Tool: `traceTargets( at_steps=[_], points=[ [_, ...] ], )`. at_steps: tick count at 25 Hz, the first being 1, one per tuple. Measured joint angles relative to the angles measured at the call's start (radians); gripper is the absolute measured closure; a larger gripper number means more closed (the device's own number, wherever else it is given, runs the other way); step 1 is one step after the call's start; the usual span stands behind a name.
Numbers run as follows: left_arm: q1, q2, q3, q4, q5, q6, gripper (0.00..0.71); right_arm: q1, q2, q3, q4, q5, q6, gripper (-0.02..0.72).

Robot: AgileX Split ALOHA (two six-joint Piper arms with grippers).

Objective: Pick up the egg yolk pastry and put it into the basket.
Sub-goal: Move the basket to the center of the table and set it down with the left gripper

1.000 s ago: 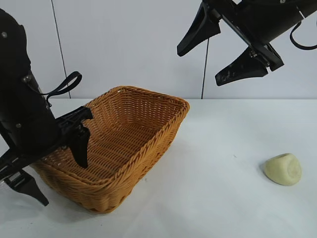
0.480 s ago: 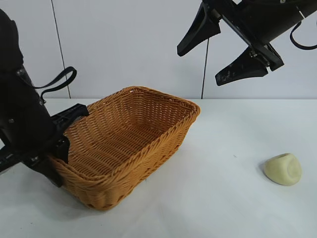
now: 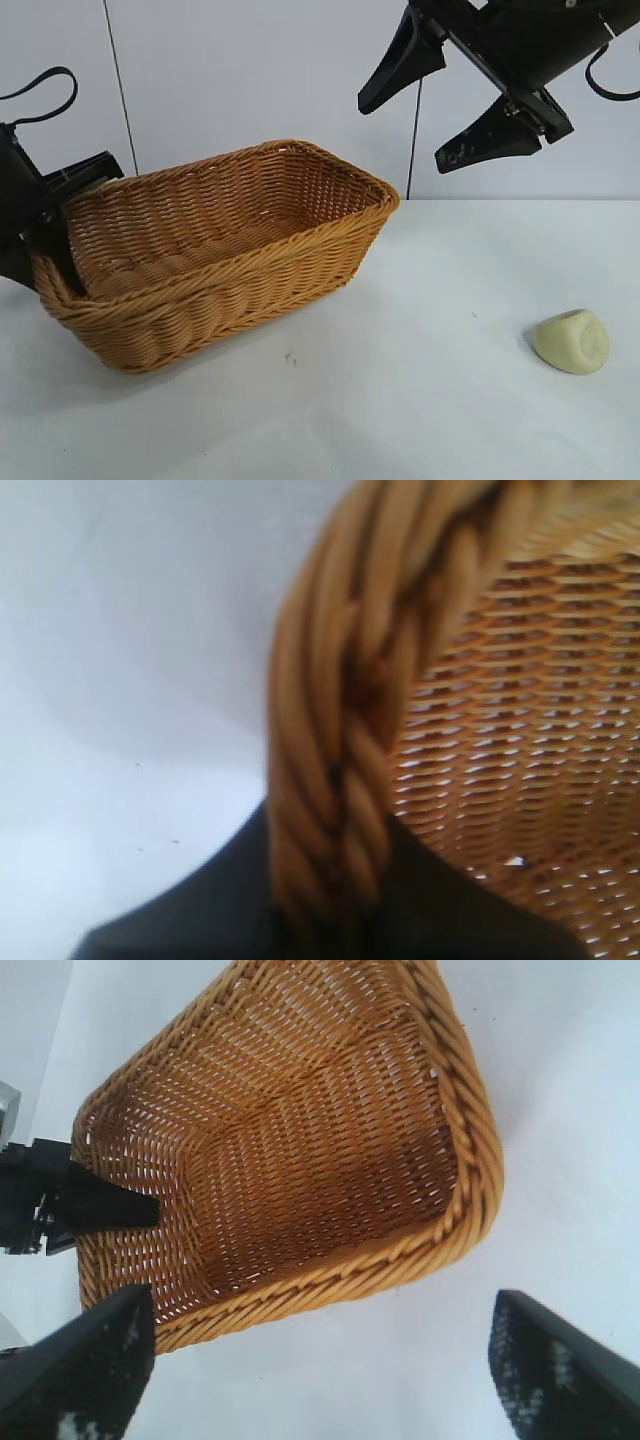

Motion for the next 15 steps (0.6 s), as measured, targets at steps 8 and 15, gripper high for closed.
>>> traceTargets(
  at_steps=[8, 15],
  points=[
    [-0.093, 0.092, -0.108, 0.006, 0.078, 0.093, 0.573, 0.000, 0.000, 0.000, 0.000, 0.006, 0.000, 0.080],
    [-0.135, 0.121, -0.110, -0.009, 0.025, 0.112, 0.573, 0.000, 0.000, 0.000, 0.000, 0.011, 0.000, 0.080]
  ],
)
